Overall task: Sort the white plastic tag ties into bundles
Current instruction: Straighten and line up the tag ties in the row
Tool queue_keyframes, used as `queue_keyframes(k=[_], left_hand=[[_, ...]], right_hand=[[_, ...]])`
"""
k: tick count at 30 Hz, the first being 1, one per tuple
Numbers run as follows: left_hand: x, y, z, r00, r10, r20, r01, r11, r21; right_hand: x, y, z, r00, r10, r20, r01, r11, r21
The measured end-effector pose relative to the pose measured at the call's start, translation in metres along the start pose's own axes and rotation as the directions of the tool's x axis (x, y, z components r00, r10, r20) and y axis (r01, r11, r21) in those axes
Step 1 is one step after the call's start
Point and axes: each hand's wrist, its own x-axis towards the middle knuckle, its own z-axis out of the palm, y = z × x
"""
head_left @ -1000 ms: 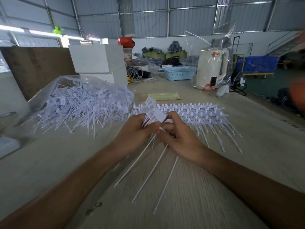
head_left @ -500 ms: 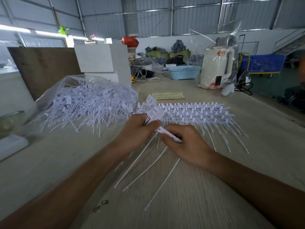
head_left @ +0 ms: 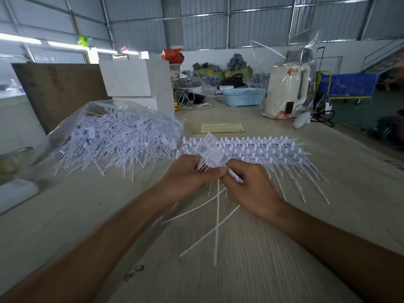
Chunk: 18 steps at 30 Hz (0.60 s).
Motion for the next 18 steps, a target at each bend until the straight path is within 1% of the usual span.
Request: queue_keyframes(k=[3, 8, 12, 14, 16, 18], left_hand=[[0.001, -0.001, -0.004, 1.0, 0.007, 0.002, -0.007, 1.0, -0.004], [0.002, 0.0, -0.006, 1.0, 0.029, 0.003, -0.03, 0.989, 0.143], [0.001, -0.001, -0.017, 0.998, 0.041, 0.056, -0.048, 0.99, 0.132], [0.001, -0.001, -0.019, 0.994, 0.045, 0.1, -0.058, 0.989, 0.134], [0.002, -0.002, -0.021, 0.992, 0.056, 0.109, -0.075, 0.981, 0.177], [0.004, -0.003, -0.021, 0.99, 0.063, 0.125, -0.094, 0.96, 0.262]], right_hand=[[-0.001, -0.001, 0.0, 1.0, -0.007, 0.023, 0.006, 1.0, 0.021], [0.0, 0.0, 0.0, 0.999, -0.001, 0.041, 0.0, 1.0, 0.029], [0.0, 0.0, 0.002, 0.994, 0.026, 0.104, -0.027, 1.0, 0.008], [0.001, 0.001, 0.004, 0.994, 0.027, 0.11, -0.026, 1.0, -0.007], [0.001, 0.002, 0.005, 0.996, 0.017, 0.093, -0.016, 1.0, -0.016], [0.0, 0.002, 0.006, 0.997, 0.015, 0.075, -0.014, 1.0, -0.013]])
